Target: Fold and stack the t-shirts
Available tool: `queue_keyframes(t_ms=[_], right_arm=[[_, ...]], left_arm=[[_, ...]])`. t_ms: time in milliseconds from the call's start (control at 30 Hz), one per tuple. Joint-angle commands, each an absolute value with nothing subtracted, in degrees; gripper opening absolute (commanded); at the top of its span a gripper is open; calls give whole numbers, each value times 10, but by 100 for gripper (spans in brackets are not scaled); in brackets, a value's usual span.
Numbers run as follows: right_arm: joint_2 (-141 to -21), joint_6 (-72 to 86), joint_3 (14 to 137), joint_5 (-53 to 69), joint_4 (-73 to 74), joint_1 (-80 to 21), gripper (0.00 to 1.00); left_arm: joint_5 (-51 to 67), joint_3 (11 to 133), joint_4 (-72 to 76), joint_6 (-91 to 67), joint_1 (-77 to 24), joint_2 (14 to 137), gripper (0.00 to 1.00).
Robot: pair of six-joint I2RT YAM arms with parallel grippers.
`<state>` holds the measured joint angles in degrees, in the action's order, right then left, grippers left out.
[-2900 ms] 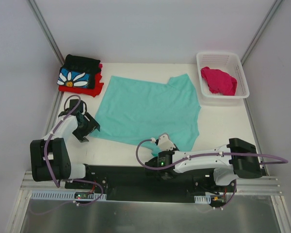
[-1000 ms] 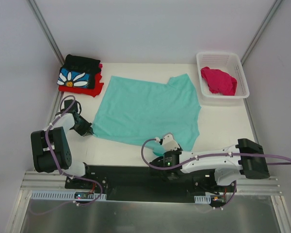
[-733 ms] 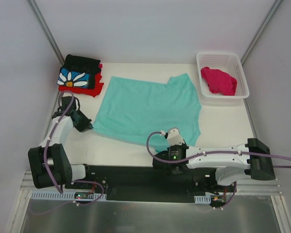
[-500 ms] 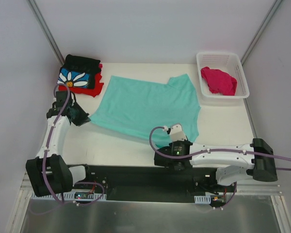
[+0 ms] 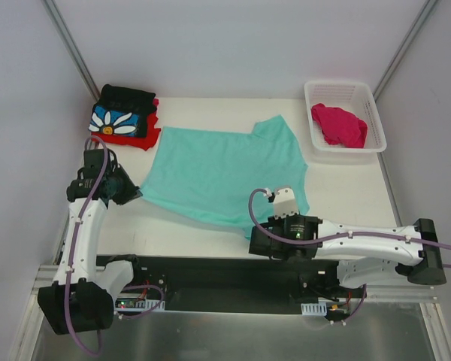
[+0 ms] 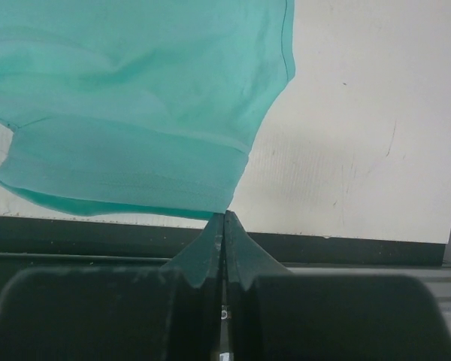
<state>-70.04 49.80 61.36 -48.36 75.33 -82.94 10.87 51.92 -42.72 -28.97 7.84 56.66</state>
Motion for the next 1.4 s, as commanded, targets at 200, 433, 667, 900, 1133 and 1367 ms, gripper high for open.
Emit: queue_keyframes(t_ms=[200,433,667,900,1133,1367], right_arm=[[-647,635,637,-462,937,-896,1],[-632,684,640,-449,950,-947,1],[-640,695,665,-461,950,-969,1],[-572,699,619,-475,951,-951,1],[-504,674,577,-483,950,-894,1],[-491,622,576,-504,949,-839,1]], left_arm=[[127,512,-480,-268,75,513,0],[126,512,-513,-265,76,455,0],[117,520,-548,-259,76,419,0],[108,524,-548,-263,75,426,0],[112,518,-519,-273,75,465,0],[108,521,-497,-279,75,496,0]])
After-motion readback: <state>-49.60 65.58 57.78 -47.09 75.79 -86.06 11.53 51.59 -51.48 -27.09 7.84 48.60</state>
